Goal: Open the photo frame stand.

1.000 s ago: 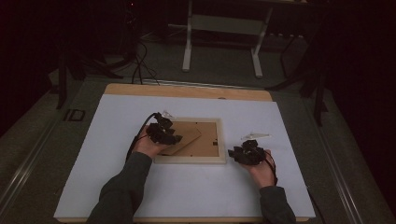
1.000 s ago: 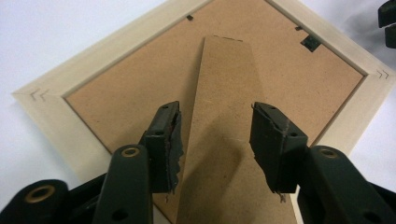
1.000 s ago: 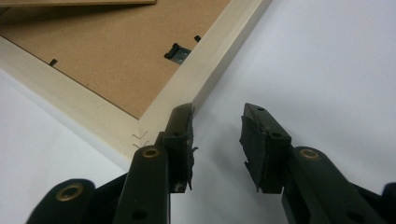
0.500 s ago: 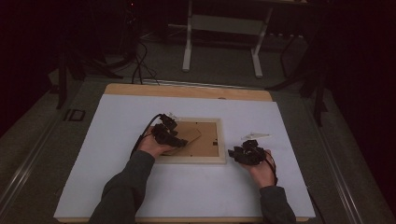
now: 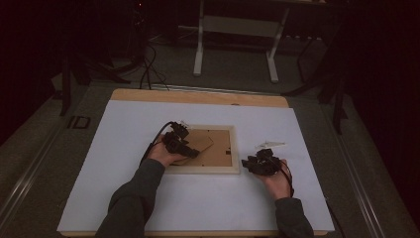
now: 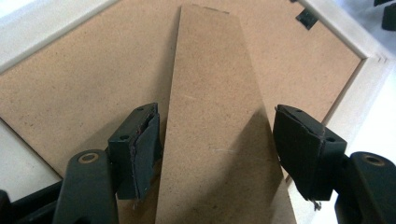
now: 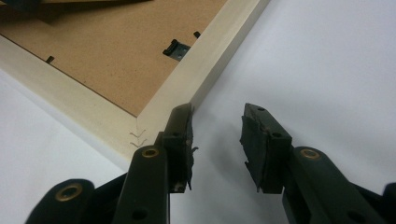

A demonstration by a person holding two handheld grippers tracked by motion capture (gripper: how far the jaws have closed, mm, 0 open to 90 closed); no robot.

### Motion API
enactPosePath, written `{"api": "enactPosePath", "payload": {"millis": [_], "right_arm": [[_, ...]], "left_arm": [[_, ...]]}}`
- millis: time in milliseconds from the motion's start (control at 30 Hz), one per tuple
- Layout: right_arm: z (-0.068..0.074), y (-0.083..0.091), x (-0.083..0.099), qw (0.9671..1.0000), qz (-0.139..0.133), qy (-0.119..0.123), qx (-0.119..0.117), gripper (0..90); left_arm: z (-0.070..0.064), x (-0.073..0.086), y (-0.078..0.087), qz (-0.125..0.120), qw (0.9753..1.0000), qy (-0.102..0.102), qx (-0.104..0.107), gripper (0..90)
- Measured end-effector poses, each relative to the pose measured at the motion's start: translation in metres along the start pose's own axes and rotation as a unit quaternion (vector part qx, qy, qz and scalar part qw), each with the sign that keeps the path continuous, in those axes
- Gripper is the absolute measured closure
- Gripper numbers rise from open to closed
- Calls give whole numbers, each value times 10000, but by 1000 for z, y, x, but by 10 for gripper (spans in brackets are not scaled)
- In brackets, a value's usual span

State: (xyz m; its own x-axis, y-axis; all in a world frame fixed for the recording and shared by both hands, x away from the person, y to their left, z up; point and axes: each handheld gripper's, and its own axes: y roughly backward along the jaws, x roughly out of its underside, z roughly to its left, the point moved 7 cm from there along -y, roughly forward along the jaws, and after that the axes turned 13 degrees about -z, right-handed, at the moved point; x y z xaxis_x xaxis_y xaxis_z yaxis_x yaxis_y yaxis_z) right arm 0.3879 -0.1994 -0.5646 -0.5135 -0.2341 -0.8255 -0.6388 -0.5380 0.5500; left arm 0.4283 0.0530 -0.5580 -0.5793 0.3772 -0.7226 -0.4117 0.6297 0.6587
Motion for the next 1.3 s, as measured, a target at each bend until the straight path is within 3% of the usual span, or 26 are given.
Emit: {"api": "enactPosePath", "payload": {"millis": [467, 1000, 1300], "right_arm": [[0, -2, 1, 10000, 38, 19, -12, 629], [-1, -2, 2, 10000, 52, -6, 6, 628], [-2, -4, 4, 10000, 77, -14, 10, 623]], "left_arm": [[-1, 3, -2, 170, 9998, -64, 39, 365], [-5, 3, -3, 225, 9993, -258, -164, 391], [-7, 3, -2, 129, 9983, -485, -310, 390]]}}
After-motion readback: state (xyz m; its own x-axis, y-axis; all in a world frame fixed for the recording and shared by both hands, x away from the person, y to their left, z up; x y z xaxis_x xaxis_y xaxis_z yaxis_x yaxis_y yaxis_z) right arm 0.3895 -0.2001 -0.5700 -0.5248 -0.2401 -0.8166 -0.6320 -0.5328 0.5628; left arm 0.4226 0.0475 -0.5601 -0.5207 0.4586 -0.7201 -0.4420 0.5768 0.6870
